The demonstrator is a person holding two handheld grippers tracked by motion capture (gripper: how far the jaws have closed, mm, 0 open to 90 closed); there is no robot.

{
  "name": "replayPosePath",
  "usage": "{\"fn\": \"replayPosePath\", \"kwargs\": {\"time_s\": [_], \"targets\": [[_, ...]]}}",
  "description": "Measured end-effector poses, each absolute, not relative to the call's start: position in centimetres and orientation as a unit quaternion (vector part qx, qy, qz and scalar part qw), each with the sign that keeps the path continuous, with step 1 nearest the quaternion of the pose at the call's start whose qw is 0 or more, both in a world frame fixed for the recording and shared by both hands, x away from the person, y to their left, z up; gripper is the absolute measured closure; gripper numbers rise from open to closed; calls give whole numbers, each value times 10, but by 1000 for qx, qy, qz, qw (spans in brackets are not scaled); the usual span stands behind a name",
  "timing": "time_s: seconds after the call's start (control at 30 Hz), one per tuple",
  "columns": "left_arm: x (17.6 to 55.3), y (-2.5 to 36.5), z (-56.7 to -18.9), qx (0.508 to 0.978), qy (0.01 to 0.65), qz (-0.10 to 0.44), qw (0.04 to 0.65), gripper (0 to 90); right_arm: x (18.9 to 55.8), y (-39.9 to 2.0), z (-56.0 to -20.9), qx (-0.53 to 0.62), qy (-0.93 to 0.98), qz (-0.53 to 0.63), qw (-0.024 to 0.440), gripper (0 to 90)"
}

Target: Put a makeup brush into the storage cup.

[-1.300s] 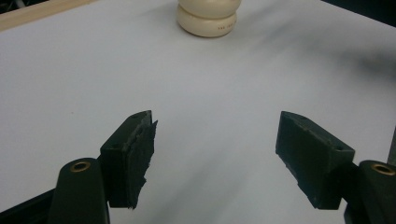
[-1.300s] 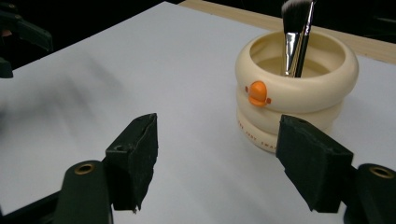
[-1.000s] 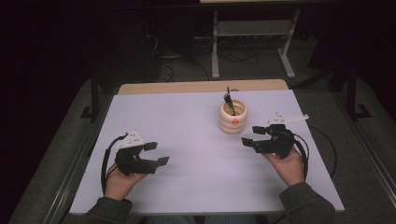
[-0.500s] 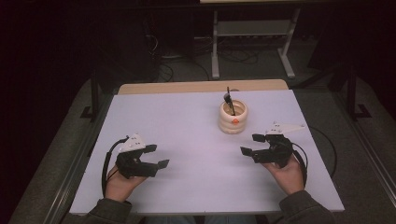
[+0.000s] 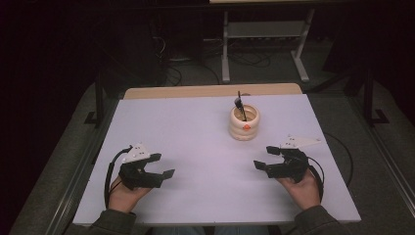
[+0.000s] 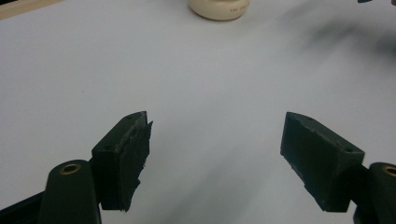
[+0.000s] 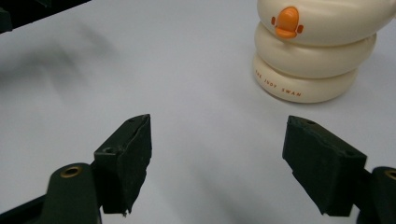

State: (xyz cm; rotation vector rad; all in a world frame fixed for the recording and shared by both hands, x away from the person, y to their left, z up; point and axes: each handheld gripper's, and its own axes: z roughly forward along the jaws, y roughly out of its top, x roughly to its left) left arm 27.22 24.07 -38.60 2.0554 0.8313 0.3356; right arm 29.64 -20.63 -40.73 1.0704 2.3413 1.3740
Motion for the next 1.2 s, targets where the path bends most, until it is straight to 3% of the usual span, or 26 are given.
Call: {"fn": "replayPosePath", "kwargs": {"time_s": [1.2], "targets": [[259, 254, -403, 827, 341, 125, 430, 188, 280, -221, -416, 372, 790, 469, 129, 204]]}}
